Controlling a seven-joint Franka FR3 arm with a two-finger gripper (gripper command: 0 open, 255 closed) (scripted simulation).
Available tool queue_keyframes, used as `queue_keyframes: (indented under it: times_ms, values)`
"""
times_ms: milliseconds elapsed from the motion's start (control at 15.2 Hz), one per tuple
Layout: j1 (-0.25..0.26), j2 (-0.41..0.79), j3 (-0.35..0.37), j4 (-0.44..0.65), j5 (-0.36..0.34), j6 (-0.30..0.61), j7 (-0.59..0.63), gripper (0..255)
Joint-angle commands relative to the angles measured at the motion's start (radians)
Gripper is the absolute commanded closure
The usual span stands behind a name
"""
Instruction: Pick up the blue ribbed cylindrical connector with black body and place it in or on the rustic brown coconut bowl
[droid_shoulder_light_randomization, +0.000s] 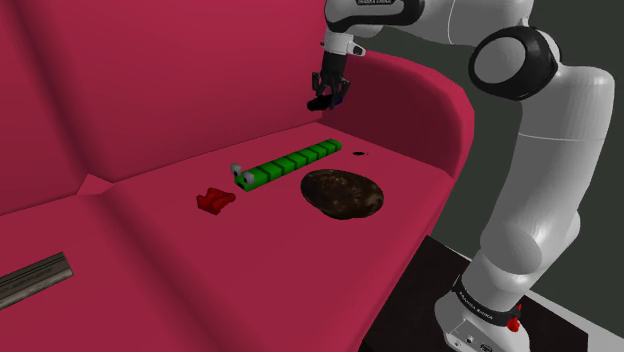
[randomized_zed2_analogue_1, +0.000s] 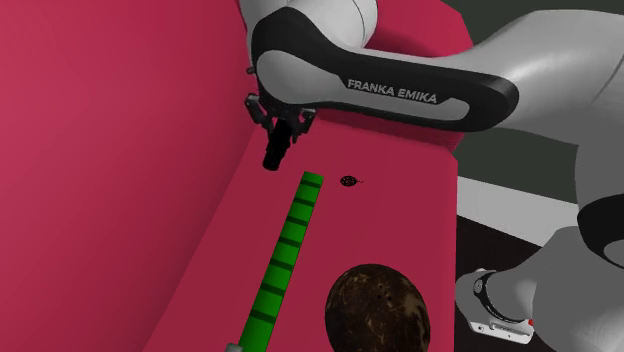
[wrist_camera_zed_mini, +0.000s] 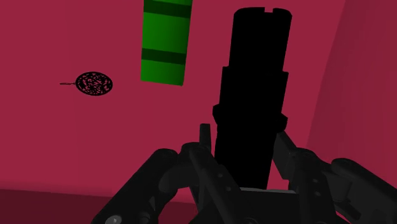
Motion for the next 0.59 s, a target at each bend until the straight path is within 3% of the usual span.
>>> queue_keyframes:
  times_ms: [0, 528]
  values:
    - [0.001, 0.007, 0.0, 0.03, -0.001, -0.023, 0.002, 255]
    - [0.044, -0.293, 0.041, -0.362, 0.03, 0.076, 0.082, 255]
